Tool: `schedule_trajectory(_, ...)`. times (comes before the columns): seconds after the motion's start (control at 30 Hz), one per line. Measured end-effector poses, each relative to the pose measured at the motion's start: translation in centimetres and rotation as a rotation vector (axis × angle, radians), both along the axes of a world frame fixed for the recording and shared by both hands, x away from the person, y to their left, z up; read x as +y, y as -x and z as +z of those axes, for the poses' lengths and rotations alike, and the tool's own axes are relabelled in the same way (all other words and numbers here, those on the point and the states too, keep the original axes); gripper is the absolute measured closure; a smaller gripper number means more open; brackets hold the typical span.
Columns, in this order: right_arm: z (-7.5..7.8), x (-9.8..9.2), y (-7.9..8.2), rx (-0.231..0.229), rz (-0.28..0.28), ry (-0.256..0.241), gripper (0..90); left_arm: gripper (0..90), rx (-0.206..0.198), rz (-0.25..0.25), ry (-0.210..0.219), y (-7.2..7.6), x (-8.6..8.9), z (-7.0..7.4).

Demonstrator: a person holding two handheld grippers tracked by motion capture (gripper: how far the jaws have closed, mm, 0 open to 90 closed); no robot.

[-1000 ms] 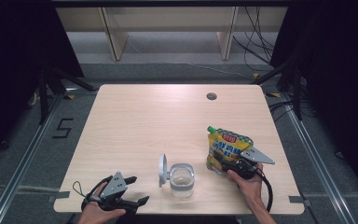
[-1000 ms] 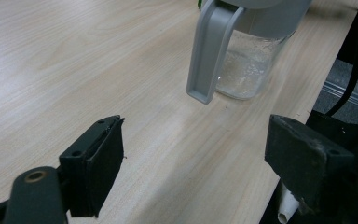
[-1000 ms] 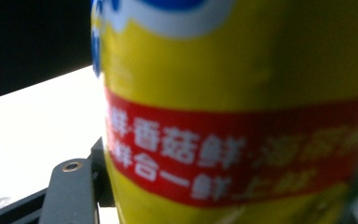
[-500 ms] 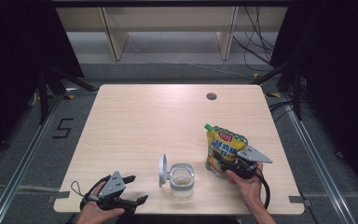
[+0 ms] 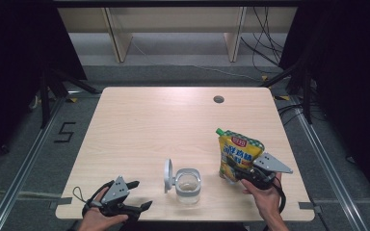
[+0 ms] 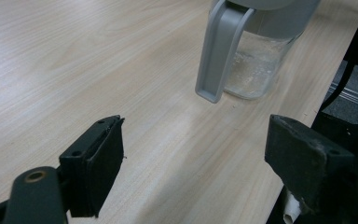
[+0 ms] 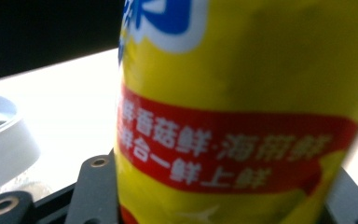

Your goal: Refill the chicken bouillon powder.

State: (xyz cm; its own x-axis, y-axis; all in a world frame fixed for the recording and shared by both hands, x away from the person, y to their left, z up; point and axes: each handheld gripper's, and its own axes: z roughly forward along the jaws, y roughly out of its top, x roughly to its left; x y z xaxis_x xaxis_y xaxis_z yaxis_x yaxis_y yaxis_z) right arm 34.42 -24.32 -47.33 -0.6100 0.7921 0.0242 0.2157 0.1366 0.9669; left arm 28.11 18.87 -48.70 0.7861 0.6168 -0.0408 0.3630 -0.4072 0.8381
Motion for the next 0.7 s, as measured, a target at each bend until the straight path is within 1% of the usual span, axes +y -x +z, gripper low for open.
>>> schedule_trajectory(0.03, 0.3, 0.1, 0.3, -0.011, 0.002, 0.026, 46.4, 19.0, 0.015, 0.018, 0.015, 0.1, -0.1, -0.1)
schedule_trajectory(0.07, 0.6, 0.1, 0.7, -0.008, 0.003, 0.060, 46.4, 19.0, 0.021, 0.021, 0.007, 0.1, 0.0, 0.0)
schedule_trajectory(0.1, 0.8, 0.1, 0.9, -0.038, -0.012, 0.081, 46.4, 19.0, 0.018, 0.016, -0.015, 0.0, 0.1, 0.0)
schedule_trajectory(0.13, 1.0, 0.3, 1.3, -0.021, -0.005, 0.080, 46.4, 19.0, 0.029, 0.012, 0.019, 0.1, -0.1, -0.1)
schedule_trajectory(0.17, 1.2, 0.3, 1.3, -0.080, 0.005, 0.106, 46.5, 19.0, 0.026, 0.007, 0.017, 0.1, -0.1, -0.1)
schedule_trajectory(0.2, 1.4, 0.3, 1.6, -0.089, 0.011, 0.146, 46.4, 19.0, 0.018, 0.008, 0.012, 0.1, -0.1, -0.1)
schedule_trajectory(0.23, 1.7, 0.5, 1.9, -0.102, 0.017, 0.173, 46.5, 19.0, 0.005, -0.010, -0.006, 0.0, 0.0, 0.0)
schedule_trajectory(0.27, 1.9, 0.7, 2.3, -0.113, 0.020, 0.217, 46.5, 19.0, 0.008, -0.013, -0.004, -0.1, 0.0, 0.0)
schedule_trajectory(0.3, 2.1, 0.8, 2.6, -0.124, 0.033, 0.272, 46.5, 19.0, 0.011, -0.005, 0.005, 0.0, 0.0, -0.1)
schedule_trajectory(0.33, 2.2, 1.0, 2.8, -0.142, 0.038, 0.301, 46.5, 19.0, 0.019, 0.008, 0.013, 0.0, -0.1, -0.1)
schedule_trajectory(0.37, 2.4, 1.3, 3.1, -0.159, 0.057, 0.339, 46.5, 19.0, 0.002, 0.011, 0.017, -0.1, -0.1, -0.3)
schedule_trajectory(0.4, 2.6, 1.5, 3.4, -0.167, 0.069, 0.372, 46.6, 19.0, -0.017, -0.005, -0.007, -0.2, 0.0, -0.2)
schedule_trajectory(0.43, 2.7, 1.8, 3.7, -0.180, 0.083, 0.403, 46.6, 19.0, -0.004, -0.013, -0.013, -0.2, 0.1, -0.1)
schedule_trajectory(0.47, 2.7, 2.0, 4.0, -0.178, 0.087, 0.431, 46.6, 19.0, -0.005, -0.013, -0.012, -0.2, 0.1, -0.1)
schedule_trajectory(0.5, 2.8, 2.2, 4.3, -0.191, 0.091, 0.460, 46.6, 19.0, 0.009, 0.007, 0.006, -0.1, 0.0, -0.2)
schedule_trajectory(0.53, 2.8, 2.4, 4.6, -0.186, 0.104, 0.475, 46.7, 19.0, 0.009, 0.005, 0.006, -0.1, -0.1, -0.2)
schedule_trajectory(0.57, 2.8, 2.7, 4.8, -0.206, 0.107, 0.509, 46.7, 19.0, 0.010, 0.005, 0.005, 0.0, -0.1, -0.2)
schedule_trajectory(0.6, 2.8, 2.9, 5.1, -0.212, 0.114, 0.552, 46.6, 19.0, 0.013, 0.006, 0.015, 0.0, -0.1, -0.3)
schedule_trajectory(0.63, 2.8, 3.1, 5.3, -0.229, 0.124, 0.603, 46.7, 19.0, 0.012, 0.006, 0.014, 0.0, -0.1, -0.3)
schedule_trajectory(0.67, 2.8, 3.3, 5.5, -0.237, 0.120, 0.633, 46.8, 19.0, 0.028, 0.011, 0.016, 0.0, -0.2, -0.3)
schedule_trajectory(0.7, 2.9, 3.5, 5.7, -0.261, 0.126, 0.690, 47.0, 19.0, 0.028, 0.011, 0.014, 0.0, -0.2, -0.3)
